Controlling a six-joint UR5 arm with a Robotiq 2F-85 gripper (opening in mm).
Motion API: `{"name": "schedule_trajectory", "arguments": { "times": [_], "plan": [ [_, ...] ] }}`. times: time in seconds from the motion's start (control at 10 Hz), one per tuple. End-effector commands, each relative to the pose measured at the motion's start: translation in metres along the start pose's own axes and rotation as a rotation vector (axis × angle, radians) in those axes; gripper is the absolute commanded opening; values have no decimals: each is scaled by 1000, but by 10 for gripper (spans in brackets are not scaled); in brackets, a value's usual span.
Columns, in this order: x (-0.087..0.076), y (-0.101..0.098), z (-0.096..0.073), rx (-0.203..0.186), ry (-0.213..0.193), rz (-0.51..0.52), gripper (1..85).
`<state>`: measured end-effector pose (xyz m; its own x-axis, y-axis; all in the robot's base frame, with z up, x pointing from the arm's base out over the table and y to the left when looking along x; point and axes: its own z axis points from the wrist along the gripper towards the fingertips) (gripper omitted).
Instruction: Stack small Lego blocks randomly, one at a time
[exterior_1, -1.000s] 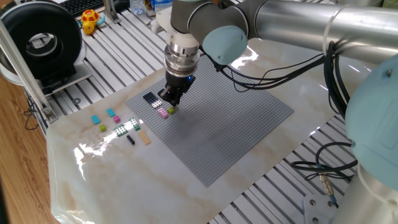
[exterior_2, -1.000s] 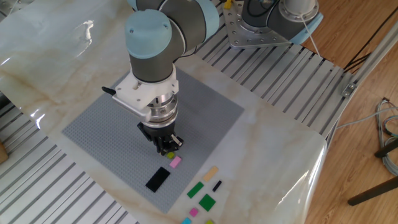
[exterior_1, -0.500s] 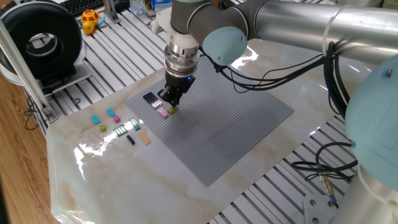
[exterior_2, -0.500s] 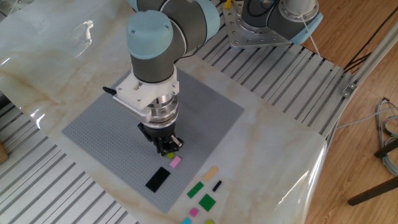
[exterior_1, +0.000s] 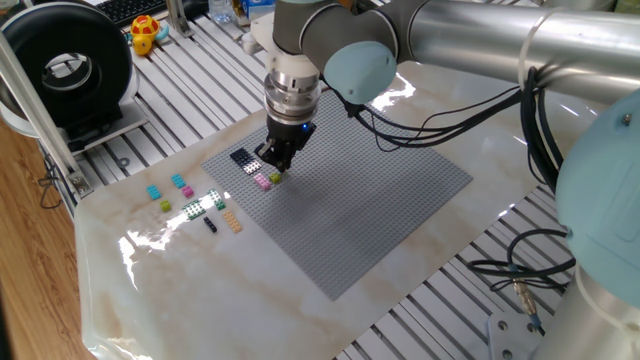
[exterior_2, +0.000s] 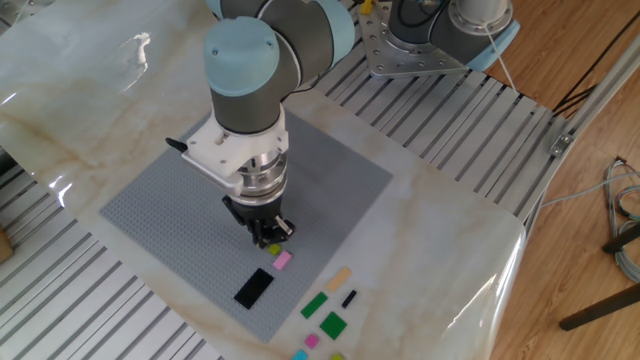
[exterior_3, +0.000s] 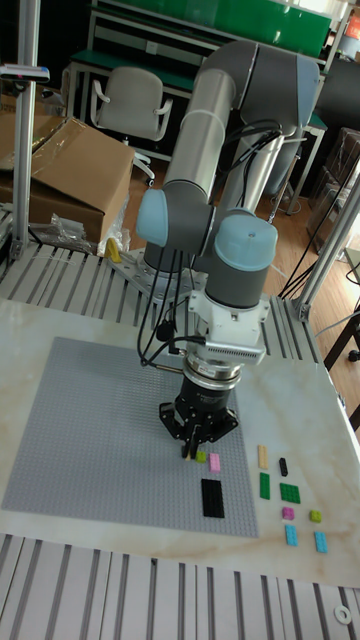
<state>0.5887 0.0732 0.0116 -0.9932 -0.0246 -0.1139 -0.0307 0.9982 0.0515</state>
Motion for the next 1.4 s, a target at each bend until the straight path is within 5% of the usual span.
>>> {"name": "schedule_trajectory", "arguments": {
  "times": [0.0, 1.3],
  "plan": [
    [4, -1, 1, -1, 22, 45, 13],
    [2, 6, 3, -12, 16, 38, 13]
  ]
}}
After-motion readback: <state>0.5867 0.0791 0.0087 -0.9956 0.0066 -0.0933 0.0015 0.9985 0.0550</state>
